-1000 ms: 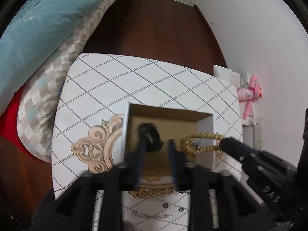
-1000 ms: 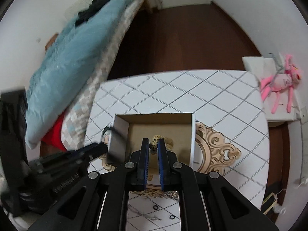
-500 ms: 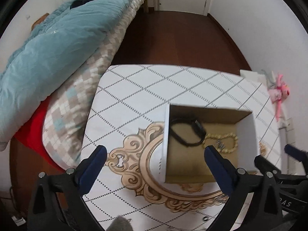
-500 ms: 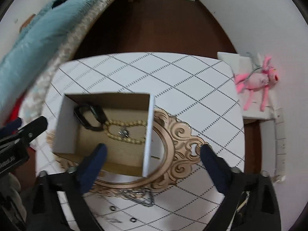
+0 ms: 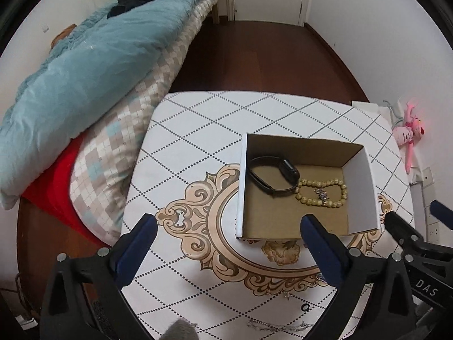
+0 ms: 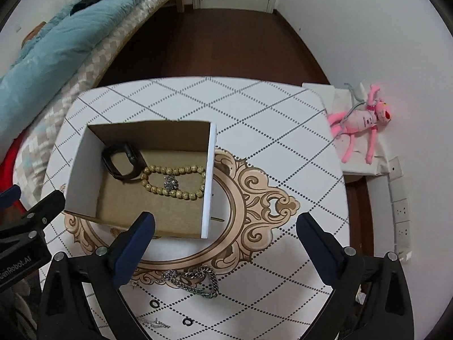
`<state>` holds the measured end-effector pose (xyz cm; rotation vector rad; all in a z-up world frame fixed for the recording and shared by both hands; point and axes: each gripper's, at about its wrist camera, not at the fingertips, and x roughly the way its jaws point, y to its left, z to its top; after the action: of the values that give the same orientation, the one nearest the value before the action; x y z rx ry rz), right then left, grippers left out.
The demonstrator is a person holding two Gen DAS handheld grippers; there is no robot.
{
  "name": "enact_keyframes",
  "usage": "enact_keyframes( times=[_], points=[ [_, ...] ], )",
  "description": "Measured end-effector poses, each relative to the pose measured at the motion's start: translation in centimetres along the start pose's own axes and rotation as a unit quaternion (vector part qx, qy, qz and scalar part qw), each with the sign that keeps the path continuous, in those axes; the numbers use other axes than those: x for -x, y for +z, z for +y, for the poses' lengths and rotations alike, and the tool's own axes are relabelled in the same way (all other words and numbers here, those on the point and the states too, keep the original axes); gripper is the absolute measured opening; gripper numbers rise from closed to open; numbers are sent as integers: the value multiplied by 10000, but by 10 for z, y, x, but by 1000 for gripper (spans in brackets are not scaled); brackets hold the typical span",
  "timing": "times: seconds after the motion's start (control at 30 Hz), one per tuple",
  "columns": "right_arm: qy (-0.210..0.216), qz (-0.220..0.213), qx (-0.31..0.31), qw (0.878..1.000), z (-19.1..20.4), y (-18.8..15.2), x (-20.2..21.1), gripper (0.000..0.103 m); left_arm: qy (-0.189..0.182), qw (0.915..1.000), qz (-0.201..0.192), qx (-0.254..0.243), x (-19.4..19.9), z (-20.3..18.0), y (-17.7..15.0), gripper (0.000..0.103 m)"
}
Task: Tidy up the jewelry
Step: 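Move both tools back toward the remaining chains and rings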
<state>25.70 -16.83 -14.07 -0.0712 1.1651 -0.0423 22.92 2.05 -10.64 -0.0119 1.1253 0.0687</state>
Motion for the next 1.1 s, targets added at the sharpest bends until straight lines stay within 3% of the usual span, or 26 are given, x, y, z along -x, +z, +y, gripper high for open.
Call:
enact_keyframes(
  times=[0.5,0.7,0.83,0.97,1.1],
  points=[
    [68,-881,-228,9958,-17,-23,98,101,-142,9981,-591,-47,82,-9,-20,103],
    [302,-1041,-442,9931,-28,-43,128,101,-48,9986,-528,-27,97,-5,-34,103],
    [446,-821,-609,9938,-37,-64,120,101,68,9992,-394,-43,87,-3,-52,103],
    [684,-322,-765,9942,-44,-88,81,99,174,9998,-64,-23,61,1,-72,103],
    [1113,238,-958,9889,-47,-112,36,80,289,9992,281,7,27,8,-95,102]
  ],
)
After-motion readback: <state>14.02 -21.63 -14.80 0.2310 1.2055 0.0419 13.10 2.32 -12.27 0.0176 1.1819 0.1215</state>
